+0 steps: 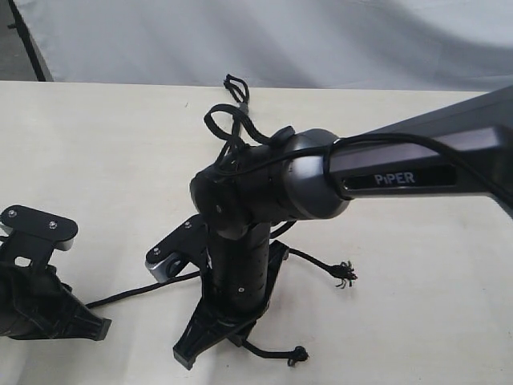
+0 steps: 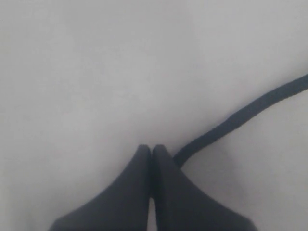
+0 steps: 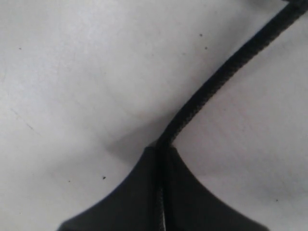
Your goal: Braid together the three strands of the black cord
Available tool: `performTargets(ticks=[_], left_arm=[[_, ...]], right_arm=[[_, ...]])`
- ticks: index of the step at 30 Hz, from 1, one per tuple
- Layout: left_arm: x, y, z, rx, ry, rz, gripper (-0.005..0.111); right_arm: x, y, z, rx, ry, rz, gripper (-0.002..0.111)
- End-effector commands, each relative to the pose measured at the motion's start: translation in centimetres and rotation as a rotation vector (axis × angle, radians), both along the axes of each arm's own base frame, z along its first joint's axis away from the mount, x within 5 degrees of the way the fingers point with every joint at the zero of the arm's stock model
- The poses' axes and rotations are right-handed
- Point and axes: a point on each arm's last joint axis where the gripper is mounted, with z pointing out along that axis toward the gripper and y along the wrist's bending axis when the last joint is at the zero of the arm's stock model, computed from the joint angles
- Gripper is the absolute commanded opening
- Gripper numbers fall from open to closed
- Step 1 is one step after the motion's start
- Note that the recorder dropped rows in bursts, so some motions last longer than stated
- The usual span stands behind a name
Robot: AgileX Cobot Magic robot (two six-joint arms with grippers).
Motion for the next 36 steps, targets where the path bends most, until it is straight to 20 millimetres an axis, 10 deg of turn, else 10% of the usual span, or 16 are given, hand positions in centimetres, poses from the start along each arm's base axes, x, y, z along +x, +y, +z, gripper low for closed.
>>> performTargets(ticks=[1, 7, 20, 36], left_arm=[[-0.9, 0.6, -1.0, 0.04, 0.052, 0.023, 0.002], [-0.9, 0.4, -1.0, 0.026, 0.055, 0.017, 0.002], [-0.9, 0.4, -1.0, 0.02, 0.056, 0.015, 0.002], [-0.9, 0.4, -1.0, 0.018, 0.057, 0.014, 0.002]], right_arm=[[-0.5, -0.5, -1.0, -0.109, -0.027, 0.035, 0.019], [-1.3, 0.1, -0.7, -0.095, -0.025, 0.082, 0.058], [4.9, -5.0, 10.0, 0.203, -0.324, -0.033, 0.06], [10.3, -8.8, 0.6, 0.121, -0.281, -0.05, 0.06]])
